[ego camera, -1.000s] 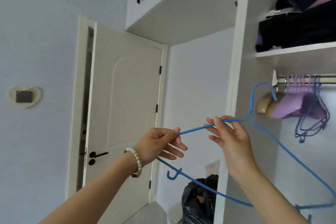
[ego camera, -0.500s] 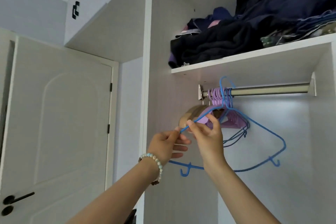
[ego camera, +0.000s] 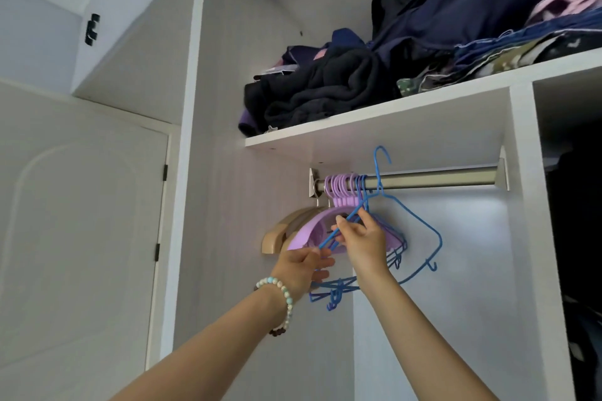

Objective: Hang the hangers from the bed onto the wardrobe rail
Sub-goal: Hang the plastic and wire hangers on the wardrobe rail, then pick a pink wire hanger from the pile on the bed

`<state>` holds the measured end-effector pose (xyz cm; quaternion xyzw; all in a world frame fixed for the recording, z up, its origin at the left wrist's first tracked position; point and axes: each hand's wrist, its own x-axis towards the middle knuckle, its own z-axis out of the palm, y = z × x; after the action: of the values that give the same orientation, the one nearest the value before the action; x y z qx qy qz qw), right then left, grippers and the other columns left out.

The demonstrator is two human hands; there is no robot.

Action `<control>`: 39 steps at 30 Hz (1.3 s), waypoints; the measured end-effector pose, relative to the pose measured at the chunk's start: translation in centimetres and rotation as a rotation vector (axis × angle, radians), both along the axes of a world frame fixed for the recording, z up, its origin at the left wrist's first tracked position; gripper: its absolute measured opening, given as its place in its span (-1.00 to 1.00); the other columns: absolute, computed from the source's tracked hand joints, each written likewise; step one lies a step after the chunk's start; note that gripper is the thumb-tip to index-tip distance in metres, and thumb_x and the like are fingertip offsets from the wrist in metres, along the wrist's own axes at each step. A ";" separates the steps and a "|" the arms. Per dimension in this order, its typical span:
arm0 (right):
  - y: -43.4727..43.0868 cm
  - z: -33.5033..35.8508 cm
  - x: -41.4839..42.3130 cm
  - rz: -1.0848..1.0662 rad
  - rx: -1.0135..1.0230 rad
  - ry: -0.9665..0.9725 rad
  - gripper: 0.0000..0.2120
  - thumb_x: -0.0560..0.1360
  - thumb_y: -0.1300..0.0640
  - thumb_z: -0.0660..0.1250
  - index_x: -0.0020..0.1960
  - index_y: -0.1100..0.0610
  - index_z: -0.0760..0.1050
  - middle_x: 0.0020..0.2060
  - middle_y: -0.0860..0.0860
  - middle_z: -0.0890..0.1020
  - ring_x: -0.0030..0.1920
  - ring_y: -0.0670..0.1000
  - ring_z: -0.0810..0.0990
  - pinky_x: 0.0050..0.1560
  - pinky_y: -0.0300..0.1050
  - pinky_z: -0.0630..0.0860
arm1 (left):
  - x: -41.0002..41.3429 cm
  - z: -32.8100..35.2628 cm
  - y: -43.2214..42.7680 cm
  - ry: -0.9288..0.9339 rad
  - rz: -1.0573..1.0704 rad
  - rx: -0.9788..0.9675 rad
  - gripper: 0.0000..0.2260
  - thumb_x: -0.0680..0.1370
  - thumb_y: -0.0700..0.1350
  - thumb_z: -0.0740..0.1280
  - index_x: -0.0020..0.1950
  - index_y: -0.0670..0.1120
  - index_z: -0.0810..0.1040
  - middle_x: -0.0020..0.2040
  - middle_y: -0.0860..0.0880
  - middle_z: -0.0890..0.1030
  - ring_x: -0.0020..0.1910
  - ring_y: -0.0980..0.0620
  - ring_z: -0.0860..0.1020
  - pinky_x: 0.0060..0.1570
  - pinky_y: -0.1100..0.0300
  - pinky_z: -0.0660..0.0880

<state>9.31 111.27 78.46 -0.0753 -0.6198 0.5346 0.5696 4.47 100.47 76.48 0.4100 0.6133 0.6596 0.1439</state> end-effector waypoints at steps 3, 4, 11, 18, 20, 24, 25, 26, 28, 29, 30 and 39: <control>2.0 0.7 -0.6 -0.013 0.004 -0.056 -0.50 0.52 0.23 0.32 0.43 0.21 0.29 -0.32 -0.06 0.61 -0.38 -0.23 0.59 -0.24 -0.32 0.58 | -0.3 0.4 1.3 0.000 0.023 -0.019 -0.78 0.64 -0.12 0.09 0.07 -0.10 0.52 0.14 -0.15 0.59 -0.18 0.01 0.57 -0.24 0.29 0.51; 2.5 0.9 -0.7 -0.024 0.010 -0.073 -0.52 0.52 0.21 0.33 0.41 0.21 0.32 -0.32 -0.08 0.61 -0.34 -0.21 0.59 -0.20 -0.28 0.57 | -0.4 0.6 1.7 -0.014 0.025 -0.023 -0.78 0.64 -0.11 0.09 0.07 -0.10 0.52 0.15 -0.15 0.59 -0.19 0.01 0.58 -0.26 0.28 0.53; 5.4 1.5 -2.4 -0.035 -0.022 -0.175 -0.61 0.52 0.19 0.33 0.33 0.19 0.40 -0.23 0.00 0.62 -0.19 -0.04 0.60 -0.10 -0.16 0.53 | -1.3 1.3 4.1 -0.048 0.025 -0.061 -0.75 0.65 -0.14 0.06 0.25 -0.13 0.44 0.06 -0.15 0.57 -0.24 0.04 0.55 -0.23 0.25 0.51; 6.6 -1.0 -2.7 -0.017 -0.072 -0.302 -0.61 0.50 0.14 0.37 0.29 0.20 0.43 -0.16 0.05 0.62 -0.32 -0.09 0.51 -0.24 -0.25 0.53 | -2.4 -0.9 3.8 -0.036 0.016 -0.144 -0.73 0.64 -0.17 0.08 0.26 -0.19 0.46 0.06 -0.18 0.57 -0.15 0.00 0.56 -0.17 0.28 0.52; 6.5 -1.4 -2.3 -0.021 -0.086 -0.293 -0.58 0.49 0.10 0.38 0.31 0.18 0.43 -0.13 0.03 0.60 -0.23 -0.05 0.55 -0.15 -0.17 0.55 | -2.9 -1.2 3.2 -0.029 0.026 -0.143 -0.75 0.63 -0.18 0.11 0.24 -0.21 0.47 0.02 -0.13 0.55 -0.15 0.01 0.54 -0.19 0.30 0.51; 5.3 -1.0 -1.5 -0.094 -0.045 -0.305 -0.52 0.50 0.03 0.35 0.36 0.16 0.37 0.21 0.09 0.54 0.17 0.10 0.54 0.25 0.06 0.45 | -3.6 -1.3 1.0 -0.035 0.035 -0.102 -0.86 0.62 -0.18 0.14 0.06 -0.13 0.48 -0.12 -0.05 0.58 -0.29 0.09 0.54 -0.35 0.37 0.50; 4.6 -0.8 -1.3 -0.090 -0.031 -0.303 -0.51 0.51 0.03 0.33 0.38 0.14 0.34 0.27 0.09 0.50 0.24 0.09 0.50 0.29 0.04 0.42 | -3.8 -1.2 0.3 -0.026 0.042 -0.092 -0.86 0.62 -0.17 0.13 0.05 -0.12 0.47 -0.13 -0.03 0.58 -0.28 0.09 0.54 -0.32 0.34 0.50; 3.8 -0.5 -1.1 -0.089 -0.007 -0.302 -0.51 0.52 0.02 0.32 0.40 0.12 0.32 0.31 0.08 0.46 0.28 0.08 0.46 0.29 0.00 0.40 | -4.0 -1.1 -0.5 -0.012 0.052 -0.082 -0.86 0.62 -0.15 0.14 0.06 -0.12 0.48 -0.10 -0.03 0.58 -0.27 0.08 0.55 -0.29 0.31 0.49; 2.0 0.2 -0.8 -0.099 0.055 -0.296 -0.53 0.54 0.01 0.30 0.40 0.08 0.32 0.34 0.08 0.42 0.27 0.06 0.44 0.22 -0.06 0.38 | -4.3 -0.7 -2.4 0.010 0.075 -0.059 -0.85 0.62 -0.14 0.14 0.06 -0.10 0.49 -0.02 -0.07 0.58 -0.25 0.07 0.55 -0.25 0.27 0.49; 1.0 0.6 -0.8 -0.103 0.077 -0.291 -0.54 0.54 0.00 0.29 0.40 0.06 0.32 0.34 0.08 0.42 0.25 0.05 0.44 0.19 -0.07 0.39 | -4.5 -0.5 -3.4 0.018 0.085 -0.043 -0.85 0.62 -0.14 0.14 0.05 -0.09 0.49 0.00 -0.07 0.57 -0.24 0.07 0.55 -0.25 0.26 0.48; 0.0 1.0 -0.9 -0.106 0.097 -0.289 -0.54 0.54 -0.01 0.28 0.41 0.04 0.32 0.35 0.09 0.41 0.27 0.05 0.43 0.18 -0.08 0.39 | -4.7 -0.2 -4.6 0.024 0.096 -0.023 -0.85 0.61 -0.14 0.14 0.04 -0.09 0.49 0.00 -0.07 0.57 -0.24 0.06 0.55 -0.23 0.24 0.48; -14.4 3.0 -5.9 0.077 0.301 -0.264 -0.50 0.53 -0.06 0.29 0.44 -0.09 0.26 0.44 0.00 0.29 0.43 -0.08 0.25 0.26 -0.23 0.22 | -8.8 1.2 -20.6 0.183 0.302 0.142 -0.81 0.58 -0.06 0.23 0.12 -0.11 0.53 -0.02 -0.01 0.62 -0.14 0.04 0.60 -0.11 0.19 0.54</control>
<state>3.39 96.85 81.48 -0.0348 -0.7644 0.4426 0.4676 -4.28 79.87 77.67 0.3807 0.6303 0.6752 -0.0422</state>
